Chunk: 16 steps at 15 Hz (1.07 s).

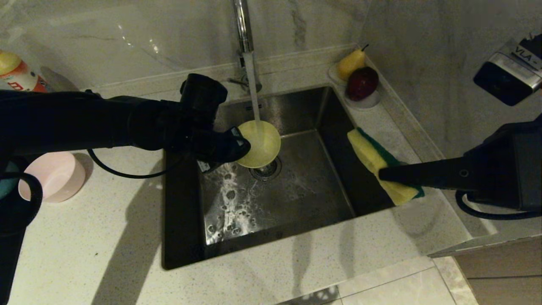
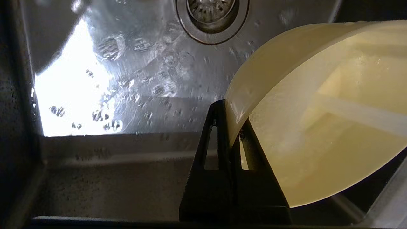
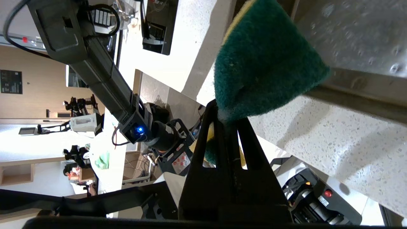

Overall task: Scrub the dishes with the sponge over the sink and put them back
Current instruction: Rinse the bowl

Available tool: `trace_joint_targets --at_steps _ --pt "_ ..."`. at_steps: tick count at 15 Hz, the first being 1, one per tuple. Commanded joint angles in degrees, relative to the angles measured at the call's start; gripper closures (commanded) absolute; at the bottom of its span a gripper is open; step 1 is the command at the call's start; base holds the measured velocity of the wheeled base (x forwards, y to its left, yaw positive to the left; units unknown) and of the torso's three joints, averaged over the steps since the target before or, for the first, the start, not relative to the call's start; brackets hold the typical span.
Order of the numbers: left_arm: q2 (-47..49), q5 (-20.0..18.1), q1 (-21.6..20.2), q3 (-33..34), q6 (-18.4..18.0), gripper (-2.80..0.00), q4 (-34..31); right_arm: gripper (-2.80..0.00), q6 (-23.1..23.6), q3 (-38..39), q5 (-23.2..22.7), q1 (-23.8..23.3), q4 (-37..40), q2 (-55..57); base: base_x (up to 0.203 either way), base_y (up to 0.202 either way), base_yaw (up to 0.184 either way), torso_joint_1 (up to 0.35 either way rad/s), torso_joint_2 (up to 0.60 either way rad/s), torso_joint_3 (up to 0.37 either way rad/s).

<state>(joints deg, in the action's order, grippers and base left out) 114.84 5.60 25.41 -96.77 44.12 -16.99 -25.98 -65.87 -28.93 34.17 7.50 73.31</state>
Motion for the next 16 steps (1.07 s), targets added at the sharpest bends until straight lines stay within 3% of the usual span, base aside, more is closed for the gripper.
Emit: trace_joint_targets --at_steps 1,16 --pt "-0.6 0.1 0.0 0.3 0.3 0.00 -0.2 0.00 -0.1 0.5 -0.2 0.0 0.1 0.0 0.000 0.000 0.000 0.000 0.00 0.000" --pt "-2.8 0.3 -0.1 1.1 0.6 0.00 -1.6 0.00 -0.4 2.2 -0.1 0.1 -3.6 -0.4 0.000 0.000 0.000 0.000 0.00 0.000"
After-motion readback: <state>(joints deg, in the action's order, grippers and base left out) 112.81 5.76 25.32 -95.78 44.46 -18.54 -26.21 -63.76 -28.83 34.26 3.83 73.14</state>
